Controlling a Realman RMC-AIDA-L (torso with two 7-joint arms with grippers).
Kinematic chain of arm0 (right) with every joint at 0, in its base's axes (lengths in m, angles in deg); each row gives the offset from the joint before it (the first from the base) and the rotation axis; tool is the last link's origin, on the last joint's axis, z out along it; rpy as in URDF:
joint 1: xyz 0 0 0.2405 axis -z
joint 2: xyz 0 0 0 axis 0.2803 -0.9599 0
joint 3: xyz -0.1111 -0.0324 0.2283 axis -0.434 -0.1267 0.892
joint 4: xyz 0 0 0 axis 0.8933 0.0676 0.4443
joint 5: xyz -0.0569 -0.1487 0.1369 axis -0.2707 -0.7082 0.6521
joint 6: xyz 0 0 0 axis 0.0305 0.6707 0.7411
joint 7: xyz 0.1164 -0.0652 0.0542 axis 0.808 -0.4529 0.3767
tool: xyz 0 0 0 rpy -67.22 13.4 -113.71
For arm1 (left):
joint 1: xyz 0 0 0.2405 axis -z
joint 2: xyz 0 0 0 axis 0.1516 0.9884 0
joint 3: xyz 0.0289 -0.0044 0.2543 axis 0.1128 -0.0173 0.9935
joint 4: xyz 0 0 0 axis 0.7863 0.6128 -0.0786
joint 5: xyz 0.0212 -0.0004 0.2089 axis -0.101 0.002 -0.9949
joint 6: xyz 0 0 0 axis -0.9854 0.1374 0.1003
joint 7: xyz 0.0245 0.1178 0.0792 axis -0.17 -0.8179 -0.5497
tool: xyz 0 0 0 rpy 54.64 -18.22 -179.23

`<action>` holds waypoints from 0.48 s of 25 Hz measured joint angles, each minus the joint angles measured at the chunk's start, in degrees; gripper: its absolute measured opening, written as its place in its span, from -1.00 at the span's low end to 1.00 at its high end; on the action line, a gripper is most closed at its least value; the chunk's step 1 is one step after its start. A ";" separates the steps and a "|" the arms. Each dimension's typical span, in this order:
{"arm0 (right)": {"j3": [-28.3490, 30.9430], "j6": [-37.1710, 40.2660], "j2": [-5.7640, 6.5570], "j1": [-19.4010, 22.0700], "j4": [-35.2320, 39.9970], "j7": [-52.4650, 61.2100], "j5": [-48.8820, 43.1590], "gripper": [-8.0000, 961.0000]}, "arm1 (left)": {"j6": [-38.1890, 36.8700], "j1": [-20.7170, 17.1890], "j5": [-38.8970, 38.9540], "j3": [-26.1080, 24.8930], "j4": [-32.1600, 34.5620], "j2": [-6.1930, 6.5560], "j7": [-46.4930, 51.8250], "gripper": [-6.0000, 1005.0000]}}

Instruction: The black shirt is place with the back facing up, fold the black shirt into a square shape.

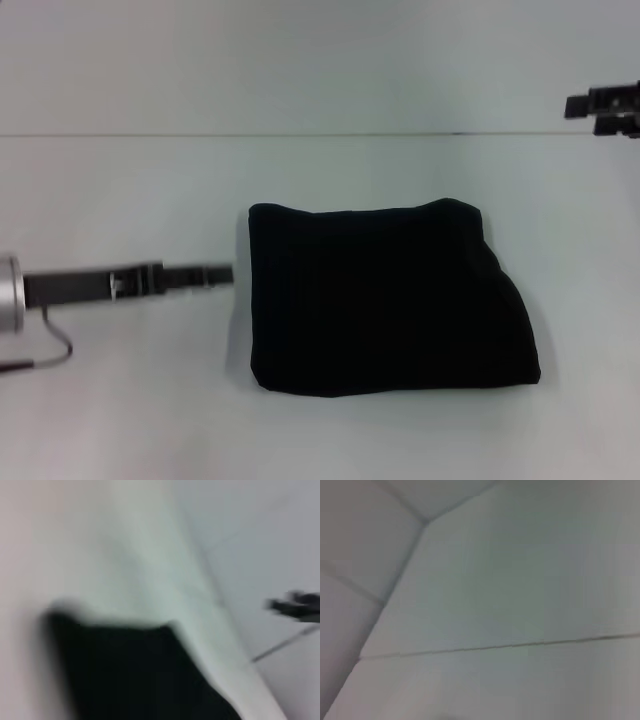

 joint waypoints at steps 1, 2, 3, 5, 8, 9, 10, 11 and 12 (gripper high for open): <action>0.53 -0.22 -0.64 0.79 0.44 -4.58 1.32 0.54 | -0.85 0.60 1.32 -0.18 -0.01 0.23 -4.81 -0.11; 1.09 -0.33 -1.63 1.87 0.93 -9.25 2.87 0.54 | -1.40 1.31 2.16 -0.08 -0.29 0.49 -8.57 -0.03; 1.74 -1.07 -2.77 2.89 1.67 -12.77 4.26 0.54 | -1.22 2.38 2.32 0.28 -0.79 0.97 -11.53 0.05; 2.61 -1.63 -5.52 5.65 3.97 -19.26 7.16 0.53 | -0.25 4.51 2.32 0.99 -1.61 1.89 -14.53 0.17; 2.34 1.95 -9.15 10.20 8.26 -29.59 9.25 0.65 | -0.47 6.97 2.09 3.59 -2.31 2.99 -18.34 0.28; 2.34 4.02 -10.66 12.05 9.65 -33.82 9.51 0.70 | -1.03 7.42 2.09 4.70 -2.18 3.21 -19.97 0.32; 2.39 5.49 -11.61 13.20 10.36 -36.63 9.59 0.76 | -1.49 7.72 2.08 5.79 -1.95 3.30 -21.40 0.35; 2.52 7.18 -13.06 14.64 11.14 -40.07 9.87 0.82 | -1.69 7.87 2.08 6.66 -1.78 3.32 -22.22 0.39; 2.67 8.27 -14.40 16.20 11.59 -42.97 10.47 0.87 | -1.86 8.10 2.07 7.87 -1.59 3.30 -23.26 0.43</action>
